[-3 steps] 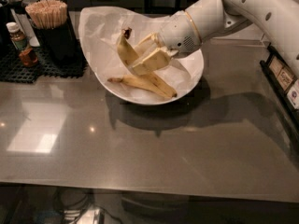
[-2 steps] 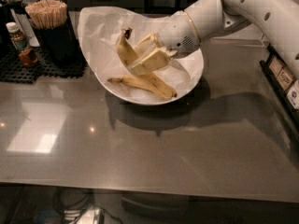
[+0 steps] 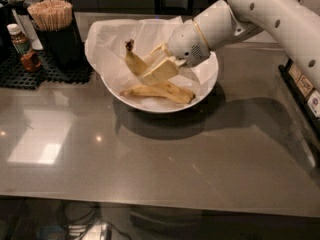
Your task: Pick banana from white bowl
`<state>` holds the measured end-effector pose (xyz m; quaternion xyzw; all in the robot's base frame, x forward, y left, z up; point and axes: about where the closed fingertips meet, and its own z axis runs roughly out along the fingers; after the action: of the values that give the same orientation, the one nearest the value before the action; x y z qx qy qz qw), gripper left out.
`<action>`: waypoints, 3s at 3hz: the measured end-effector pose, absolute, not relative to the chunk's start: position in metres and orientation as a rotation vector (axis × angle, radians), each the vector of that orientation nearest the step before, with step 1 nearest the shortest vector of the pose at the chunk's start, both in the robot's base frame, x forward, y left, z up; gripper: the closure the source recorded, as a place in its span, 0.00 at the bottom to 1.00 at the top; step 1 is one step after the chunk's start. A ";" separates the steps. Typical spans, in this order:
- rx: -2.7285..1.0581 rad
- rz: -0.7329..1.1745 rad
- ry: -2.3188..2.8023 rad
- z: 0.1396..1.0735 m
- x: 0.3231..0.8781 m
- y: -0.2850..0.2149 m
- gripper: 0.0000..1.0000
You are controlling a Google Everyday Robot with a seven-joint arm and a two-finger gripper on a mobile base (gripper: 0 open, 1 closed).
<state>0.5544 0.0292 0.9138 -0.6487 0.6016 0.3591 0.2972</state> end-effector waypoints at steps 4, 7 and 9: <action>-1.662 0.824 1.864 0.861 0.586 0.016 0.00; -1.662 0.824 1.864 0.861 0.586 0.016 0.38; -1.662 0.824 1.864 0.861 0.586 0.016 0.15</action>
Offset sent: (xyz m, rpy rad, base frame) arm 0.0255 -0.0090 -0.0424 -0.1267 0.0418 -0.1201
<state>0.5859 0.0159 0.8611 -0.6114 0.6857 0.3031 0.2531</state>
